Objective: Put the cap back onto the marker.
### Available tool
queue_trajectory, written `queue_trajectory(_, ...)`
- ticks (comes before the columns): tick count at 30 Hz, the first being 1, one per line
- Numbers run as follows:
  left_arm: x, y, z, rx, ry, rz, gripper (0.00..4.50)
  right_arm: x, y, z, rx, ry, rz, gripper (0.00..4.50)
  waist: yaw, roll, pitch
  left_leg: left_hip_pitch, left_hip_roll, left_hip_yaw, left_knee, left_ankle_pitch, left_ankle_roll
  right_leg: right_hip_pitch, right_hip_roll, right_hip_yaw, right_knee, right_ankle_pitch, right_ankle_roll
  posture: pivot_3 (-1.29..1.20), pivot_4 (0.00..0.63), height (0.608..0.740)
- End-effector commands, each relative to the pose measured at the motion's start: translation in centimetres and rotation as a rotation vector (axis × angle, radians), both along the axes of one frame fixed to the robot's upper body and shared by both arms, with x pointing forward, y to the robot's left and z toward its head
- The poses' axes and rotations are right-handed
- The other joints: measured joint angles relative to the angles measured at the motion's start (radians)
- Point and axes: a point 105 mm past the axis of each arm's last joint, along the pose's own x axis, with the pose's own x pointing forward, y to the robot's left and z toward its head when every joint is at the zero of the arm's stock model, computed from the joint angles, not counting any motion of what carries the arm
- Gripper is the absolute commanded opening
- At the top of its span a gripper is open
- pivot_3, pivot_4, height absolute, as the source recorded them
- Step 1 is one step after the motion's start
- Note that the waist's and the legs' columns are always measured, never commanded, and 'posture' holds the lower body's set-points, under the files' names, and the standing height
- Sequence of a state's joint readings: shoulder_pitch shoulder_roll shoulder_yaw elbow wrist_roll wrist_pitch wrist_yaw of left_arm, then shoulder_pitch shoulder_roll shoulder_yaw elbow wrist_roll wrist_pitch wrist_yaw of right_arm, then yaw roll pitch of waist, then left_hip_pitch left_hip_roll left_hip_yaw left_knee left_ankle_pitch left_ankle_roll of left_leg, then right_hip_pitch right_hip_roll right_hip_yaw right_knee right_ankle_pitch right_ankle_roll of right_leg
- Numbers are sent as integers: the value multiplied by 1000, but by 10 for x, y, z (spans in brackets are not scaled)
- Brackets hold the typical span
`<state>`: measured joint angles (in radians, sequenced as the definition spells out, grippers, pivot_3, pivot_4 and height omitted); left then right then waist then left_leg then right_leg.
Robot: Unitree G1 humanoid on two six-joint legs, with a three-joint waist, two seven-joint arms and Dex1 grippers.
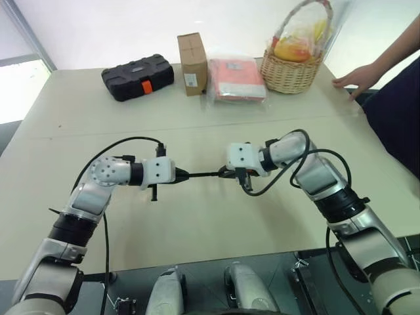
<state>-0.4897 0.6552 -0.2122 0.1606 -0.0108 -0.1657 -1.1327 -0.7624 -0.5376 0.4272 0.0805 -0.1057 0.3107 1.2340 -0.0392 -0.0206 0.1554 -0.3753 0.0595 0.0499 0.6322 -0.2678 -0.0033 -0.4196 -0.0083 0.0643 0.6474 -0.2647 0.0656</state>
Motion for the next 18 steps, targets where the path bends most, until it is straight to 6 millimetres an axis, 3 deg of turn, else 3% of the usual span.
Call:
queue_trajectory(1, 2, -18, 29, -57, -114, -69, 0, -7, 21, 6, 29, -30, 80, 63, 0, 0, 0, 0, 0, 0, 0, 0, 0, 0, 0, 0, 0, 0, 0, 0, 150, 740)
queue_trajectory(18, 3, -31, 40, -136, -137, -88, 0, -12, 33, 4, 40, -59, 88, 63, 0, 0, 0, 0, 0, 0, 0, 0, 0, 0, 0, 0, 0, 0, 0, 0, 150, 740)
